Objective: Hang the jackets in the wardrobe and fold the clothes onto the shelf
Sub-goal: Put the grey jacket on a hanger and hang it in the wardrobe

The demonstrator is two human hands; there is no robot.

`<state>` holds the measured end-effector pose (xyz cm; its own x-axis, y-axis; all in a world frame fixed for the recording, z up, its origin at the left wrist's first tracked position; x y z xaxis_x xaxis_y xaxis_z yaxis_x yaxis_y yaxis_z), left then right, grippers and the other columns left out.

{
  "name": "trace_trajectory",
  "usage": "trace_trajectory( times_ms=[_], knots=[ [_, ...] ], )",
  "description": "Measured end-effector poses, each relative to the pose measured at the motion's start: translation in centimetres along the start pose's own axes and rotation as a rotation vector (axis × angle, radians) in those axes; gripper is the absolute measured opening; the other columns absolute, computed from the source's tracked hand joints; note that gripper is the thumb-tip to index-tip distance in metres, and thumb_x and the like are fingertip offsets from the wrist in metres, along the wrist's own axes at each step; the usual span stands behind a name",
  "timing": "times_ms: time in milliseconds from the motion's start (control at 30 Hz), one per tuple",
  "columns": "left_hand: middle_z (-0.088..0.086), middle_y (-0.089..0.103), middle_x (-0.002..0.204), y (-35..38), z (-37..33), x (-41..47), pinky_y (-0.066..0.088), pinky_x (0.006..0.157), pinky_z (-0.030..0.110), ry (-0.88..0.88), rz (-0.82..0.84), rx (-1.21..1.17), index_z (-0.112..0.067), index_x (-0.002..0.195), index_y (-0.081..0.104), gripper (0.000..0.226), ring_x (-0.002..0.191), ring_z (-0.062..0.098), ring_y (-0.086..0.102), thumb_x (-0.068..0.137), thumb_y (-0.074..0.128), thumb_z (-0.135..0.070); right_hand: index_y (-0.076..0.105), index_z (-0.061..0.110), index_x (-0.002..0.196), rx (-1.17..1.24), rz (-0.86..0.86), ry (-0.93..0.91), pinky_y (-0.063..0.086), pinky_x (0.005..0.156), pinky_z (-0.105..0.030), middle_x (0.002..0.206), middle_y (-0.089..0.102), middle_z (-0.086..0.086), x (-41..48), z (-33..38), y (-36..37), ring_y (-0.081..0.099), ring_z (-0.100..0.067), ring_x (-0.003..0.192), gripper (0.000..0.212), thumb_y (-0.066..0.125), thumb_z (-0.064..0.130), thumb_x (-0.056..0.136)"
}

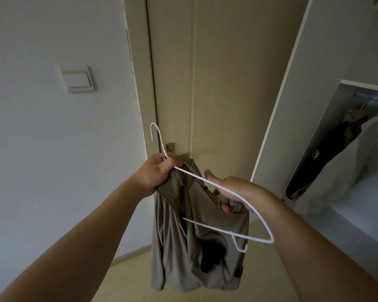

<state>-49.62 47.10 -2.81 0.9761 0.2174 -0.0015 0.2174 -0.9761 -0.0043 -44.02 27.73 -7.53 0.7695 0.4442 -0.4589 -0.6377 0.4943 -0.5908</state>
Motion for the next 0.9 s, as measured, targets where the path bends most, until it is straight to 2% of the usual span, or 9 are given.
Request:
trace_trajectory(
  times_ms=[200,300,400,467,567,633,767,833,900],
  knots=[
    [0.015,0.066,0.083,1.5,-0.8,0.2,0.053,0.078,0.037,0.035,0.078,0.162,0.008,0.091,0.066,0.038,0.079,0.024,0.064,0.072,0.066,-0.025,0.057,0.022,0.06,0.507,0.254,0.109,0.03,0.035,-0.014,0.049,0.042,0.002,0.4,-2.4,4.9,0.034,-0.009,0.032,0.052,0.055,0.067,0.088],
    [0.01,0.066,0.077,1.5,-0.8,0.2,0.051,0.075,0.034,0.035,0.065,0.187,0.003,0.083,0.068,0.032,0.075,0.02,0.063,0.071,0.066,-0.026,0.061,0.019,0.054,0.721,0.293,0.115,0.03,0.036,-0.017,0.044,0.039,0.002,0.6,-2.5,5.8,0.032,-0.009,0.031,0.043,0.058,0.029,0.096],
    [0.011,0.067,0.079,1.0,-0.3,0.5,0.053,0.075,0.034,0.012,0.045,0.163,0.004,0.087,0.068,0.034,0.076,0.021,0.064,0.07,0.067,-0.026,0.058,0.015,0.048,0.935,0.273,0.141,0.036,0.043,-0.02,0.04,0.034,0.0,0.8,-2.5,5.5,0.034,-0.011,0.032,0.045,0.054,0.016,0.092],
    [0.014,0.066,0.079,0.1,0.2,0.8,0.053,0.073,0.035,-0.007,0.003,0.147,0.006,0.088,0.068,0.037,0.075,0.023,0.064,0.071,0.069,-0.026,0.058,0.013,0.055,1.088,0.212,0.104,0.039,0.044,-0.021,0.041,0.035,0.0,1.0,-2.0,4.6,0.037,-0.013,0.034,0.037,0.057,0.018,0.092],
    [0.014,0.07,0.079,-1.7,1.2,1.4,0.054,0.071,0.034,-0.031,-0.093,0.127,-0.002,0.083,0.073,0.021,0.074,0.025,0.066,0.081,0.072,-0.022,0.073,0.007,0.092,1.312,-0.028,-0.091,0.041,0.043,-0.022,0.05,0.042,0.001,1.5,-1.7,1.5,0.042,-0.012,0.041,0.013,0.064,0.017,0.091],
    [0.01,0.072,0.074,-2.9,1.9,1.5,0.054,0.063,0.029,-0.058,-0.16,0.088,-0.009,0.078,0.074,0.014,0.072,0.023,0.068,0.087,0.07,-0.019,0.077,0.014,0.107,1.391,-0.149,-0.256,0.039,0.049,-0.022,0.056,0.042,0.003,1.3,-1.5,-0.6,0.041,-0.01,0.047,0.019,0.066,0.016,0.092],
    [0.013,0.073,0.078,-4.7,2.9,1.4,0.057,0.062,0.028,-0.127,-0.268,-0.03,-0.004,0.085,0.071,0.018,0.072,0.023,0.07,0.092,0.064,-0.019,0.073,0.003,0.097,1.313,-0.009,-0.514,0.027,0.057,-0.019,0.054,0.045,0.006,-0.5,1.2,-2.2,0.034,-0.006,0.047,0.021,0.067,0.004,0.077],
    [0.018,0.073,0.09,-4.8,2.9,1.3,0.057,0.068,0.03,-0.143,-0.233,-0.112,-0.001,0.097,0.072,0.021,0.08,0.025,0.071,0.094,0.058,-0.017,0.073,0.009,0.072,1.045,0.01,-0.571,0.03,0.051,-0.019,0.048,0.044,0.005,-1.5,2.2,-2.4,0.034,-0.007,0.044,0.012,0.065,0.001,0.071],
    [0.02,0.072,0.097,-4.5,2.7,1.1,0.057,0.072,0.032,-0.159,-0.167,-0.191,-0.001,0.103,0.071,0.026,0.084,0.027,0.071,0.096,0.053,-0.018,0.066,0.017,0.052,0.837,0.023,-0.568,0.028,0.051,-0.024,0.045,0.04,0.003,-1.7,2.4,-2.3,0.033,-0.01,0.045,0.025,0.06,0.002,0.072]
  ],
)
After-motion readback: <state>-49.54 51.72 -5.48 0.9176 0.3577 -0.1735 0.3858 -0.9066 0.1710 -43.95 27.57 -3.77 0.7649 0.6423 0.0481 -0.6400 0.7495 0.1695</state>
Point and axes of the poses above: each hand's wrist, its own x-axis towards the middle knuckle, its own y-axis out of the palm, z = x × y, the point moved 8 cm from there along x, towards the middle knuckle
